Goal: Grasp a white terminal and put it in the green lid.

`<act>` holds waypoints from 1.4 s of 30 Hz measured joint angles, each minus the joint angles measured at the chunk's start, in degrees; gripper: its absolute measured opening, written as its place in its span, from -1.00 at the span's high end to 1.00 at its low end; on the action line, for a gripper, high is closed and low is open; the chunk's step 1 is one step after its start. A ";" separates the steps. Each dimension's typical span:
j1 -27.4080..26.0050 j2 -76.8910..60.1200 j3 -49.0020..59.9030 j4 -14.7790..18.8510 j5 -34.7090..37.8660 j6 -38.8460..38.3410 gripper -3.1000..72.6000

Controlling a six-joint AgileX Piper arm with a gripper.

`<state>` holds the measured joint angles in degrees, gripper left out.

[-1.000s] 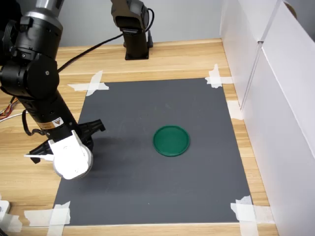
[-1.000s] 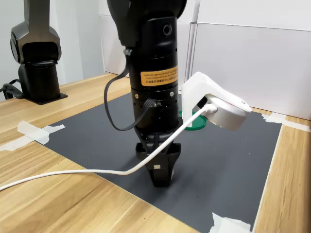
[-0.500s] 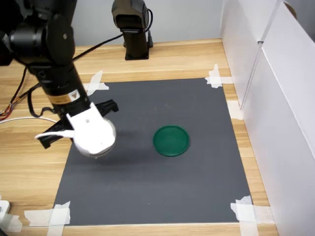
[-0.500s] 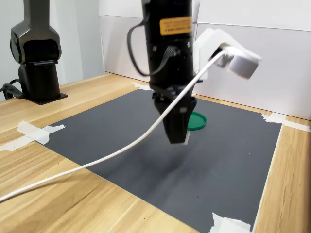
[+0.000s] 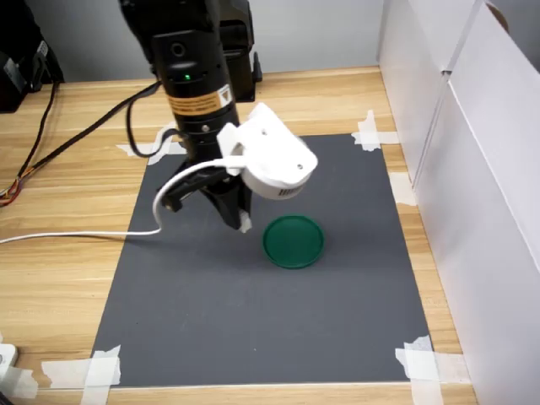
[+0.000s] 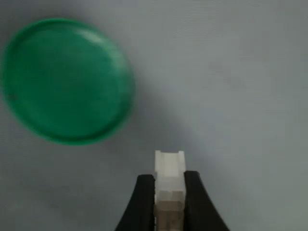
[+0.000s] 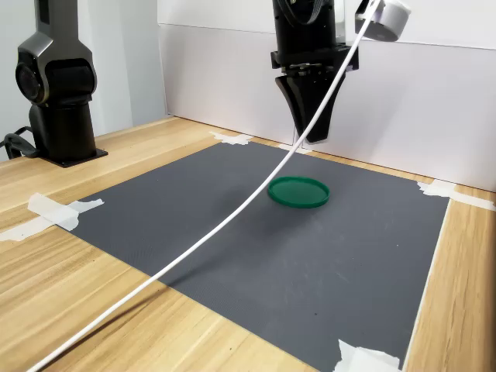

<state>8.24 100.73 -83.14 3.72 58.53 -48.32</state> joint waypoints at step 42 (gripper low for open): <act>11.39 6.25 7.20 -8.75 -8.09 11.40 0.51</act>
<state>19.62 106.98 -75.95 -5.02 50.44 -36.92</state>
